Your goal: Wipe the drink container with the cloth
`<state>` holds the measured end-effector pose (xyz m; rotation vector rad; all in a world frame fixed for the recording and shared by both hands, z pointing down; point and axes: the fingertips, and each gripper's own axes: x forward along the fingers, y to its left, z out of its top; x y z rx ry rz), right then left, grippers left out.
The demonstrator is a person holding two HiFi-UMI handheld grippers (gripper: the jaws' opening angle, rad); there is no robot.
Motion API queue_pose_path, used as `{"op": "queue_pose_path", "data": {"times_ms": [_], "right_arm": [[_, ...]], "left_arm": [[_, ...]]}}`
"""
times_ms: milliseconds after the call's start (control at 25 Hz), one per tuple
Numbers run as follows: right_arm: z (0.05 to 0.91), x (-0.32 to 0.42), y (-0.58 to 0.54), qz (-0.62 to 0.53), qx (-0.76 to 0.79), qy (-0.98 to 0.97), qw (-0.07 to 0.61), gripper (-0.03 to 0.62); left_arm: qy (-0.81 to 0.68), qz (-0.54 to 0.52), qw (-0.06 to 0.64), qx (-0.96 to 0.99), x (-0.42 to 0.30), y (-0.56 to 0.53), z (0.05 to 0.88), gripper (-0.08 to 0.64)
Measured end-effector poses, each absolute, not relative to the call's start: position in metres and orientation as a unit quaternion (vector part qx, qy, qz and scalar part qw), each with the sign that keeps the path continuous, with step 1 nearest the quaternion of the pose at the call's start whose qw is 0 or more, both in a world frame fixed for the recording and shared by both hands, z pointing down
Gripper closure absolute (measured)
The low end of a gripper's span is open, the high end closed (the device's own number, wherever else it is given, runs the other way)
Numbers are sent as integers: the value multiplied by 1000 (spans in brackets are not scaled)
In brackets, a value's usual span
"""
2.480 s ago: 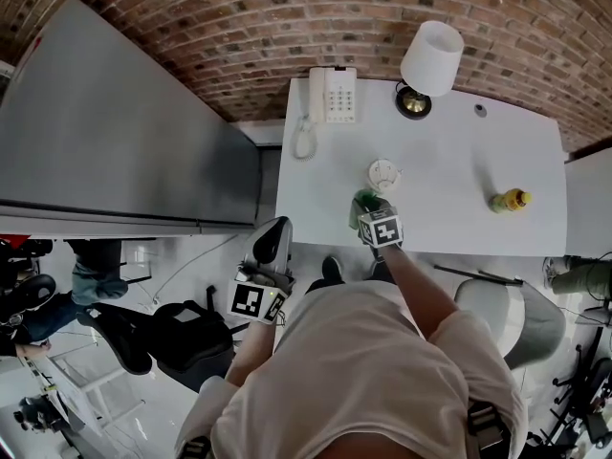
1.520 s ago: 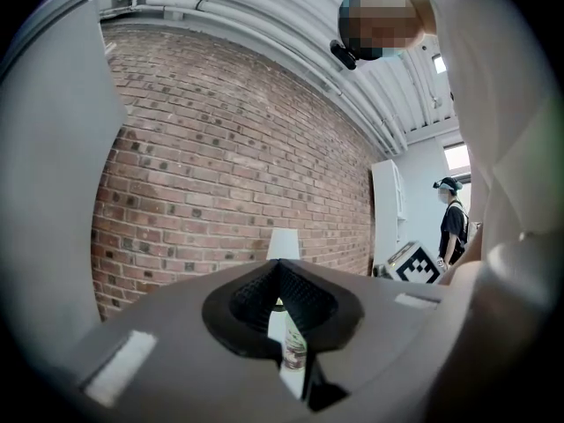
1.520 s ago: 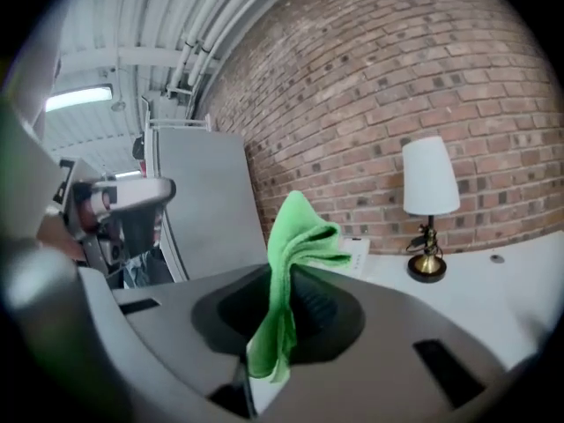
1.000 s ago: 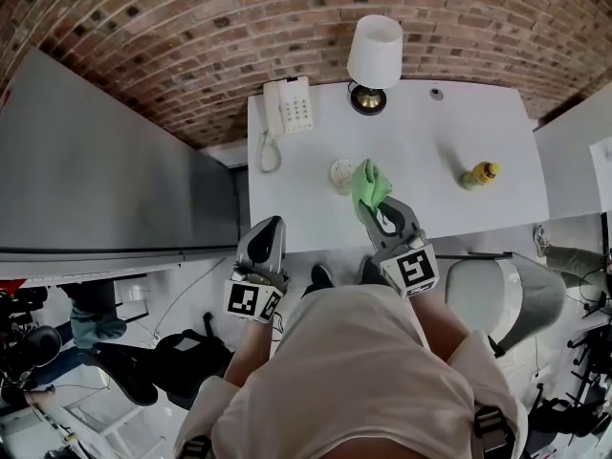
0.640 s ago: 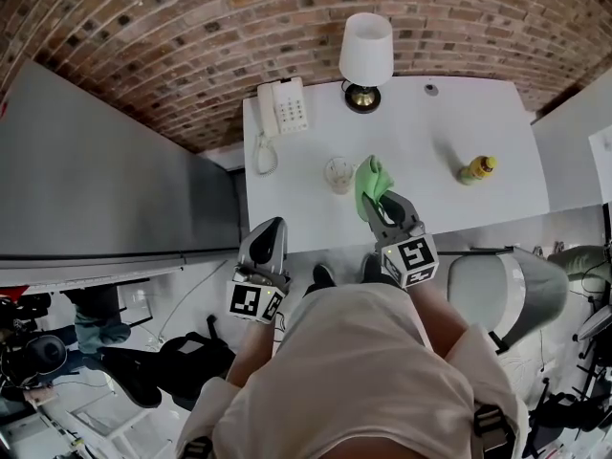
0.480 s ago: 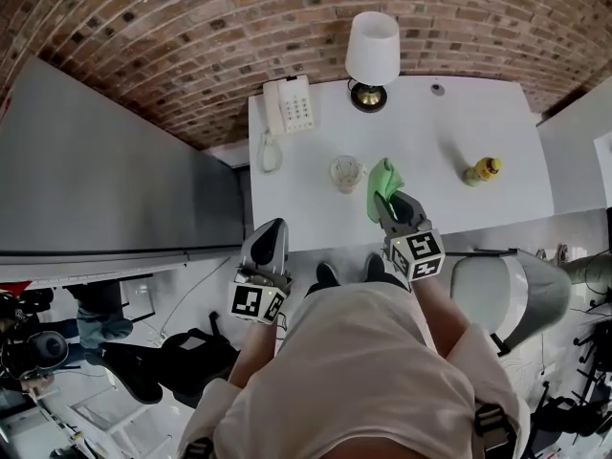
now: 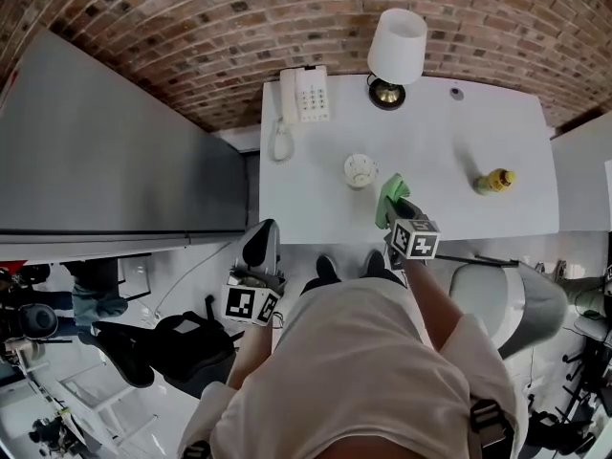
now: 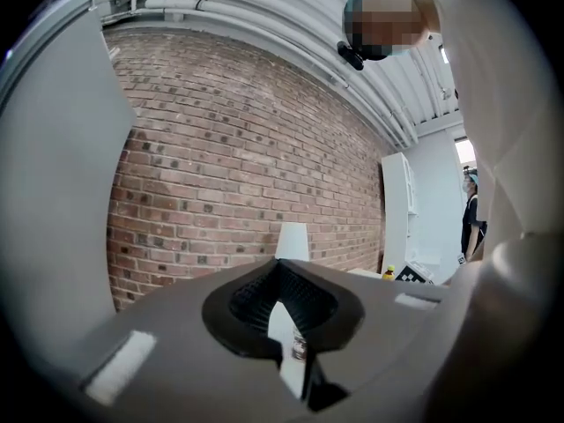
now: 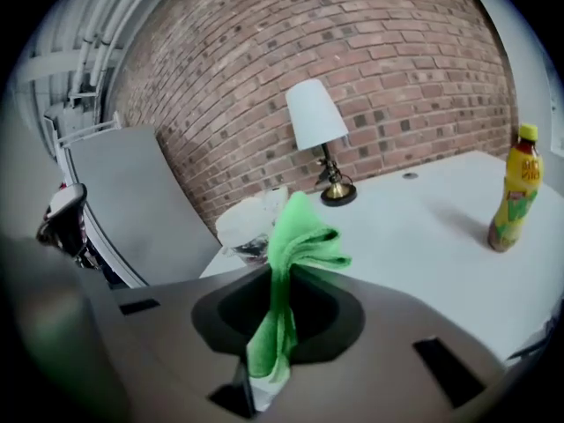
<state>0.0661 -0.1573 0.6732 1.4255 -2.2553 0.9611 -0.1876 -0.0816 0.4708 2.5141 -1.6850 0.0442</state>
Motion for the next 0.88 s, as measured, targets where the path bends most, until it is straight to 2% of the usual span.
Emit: {"op": "queue_pose_path", "data": {"times_ms": [320, 640, 880], "right_arm": [[734, 58, -177, 413, 499, -736, 198, 538], [774, 35, -191, 432, 473, -726, 250, 538], [787, 16, -196, 430, 444, -748, 242, 538]], "left_arm": [[-585, 22, 61, 809, -211, -76, 474, 550], [-606, 25, 61, 793, -228, -71, 472, 551], [-611, 33, 62, 789, -232, -70, 473, 551]]}}
